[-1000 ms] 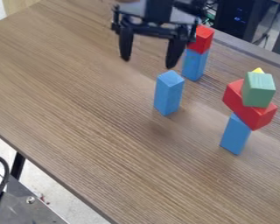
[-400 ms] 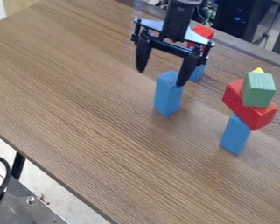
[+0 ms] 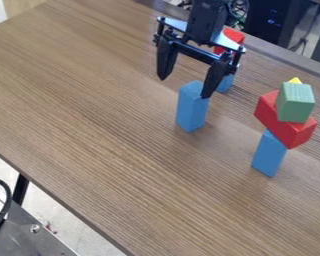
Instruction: Put the blue block on top of the red cube
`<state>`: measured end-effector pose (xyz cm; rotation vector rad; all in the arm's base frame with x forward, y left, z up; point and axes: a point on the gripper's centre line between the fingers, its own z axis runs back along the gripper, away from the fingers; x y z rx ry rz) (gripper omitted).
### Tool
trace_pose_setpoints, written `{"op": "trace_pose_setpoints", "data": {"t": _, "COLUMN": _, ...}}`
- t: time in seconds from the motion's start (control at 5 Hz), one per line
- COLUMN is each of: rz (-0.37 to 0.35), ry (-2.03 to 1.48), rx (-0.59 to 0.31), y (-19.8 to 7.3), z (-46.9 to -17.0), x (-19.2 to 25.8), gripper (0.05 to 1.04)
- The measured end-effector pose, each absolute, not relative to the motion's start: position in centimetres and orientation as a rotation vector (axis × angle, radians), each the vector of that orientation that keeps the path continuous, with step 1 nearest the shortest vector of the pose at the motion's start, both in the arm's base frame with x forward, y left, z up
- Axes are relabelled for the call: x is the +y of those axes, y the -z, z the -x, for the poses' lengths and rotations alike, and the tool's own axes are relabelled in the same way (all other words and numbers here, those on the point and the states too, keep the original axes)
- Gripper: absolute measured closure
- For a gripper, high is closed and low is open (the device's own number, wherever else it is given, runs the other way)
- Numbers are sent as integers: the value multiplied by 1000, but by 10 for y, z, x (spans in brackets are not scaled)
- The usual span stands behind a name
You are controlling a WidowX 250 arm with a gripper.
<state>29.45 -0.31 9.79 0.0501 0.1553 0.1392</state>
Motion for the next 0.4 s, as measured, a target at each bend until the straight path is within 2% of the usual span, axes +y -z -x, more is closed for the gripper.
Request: {"op": "trace_pose_setpoints", "data": {"t": 0.4, "rz": -24, "ry": 60, "rx": 114, "y": -94, "z": -301, "x": 1, "gripper": 84}}
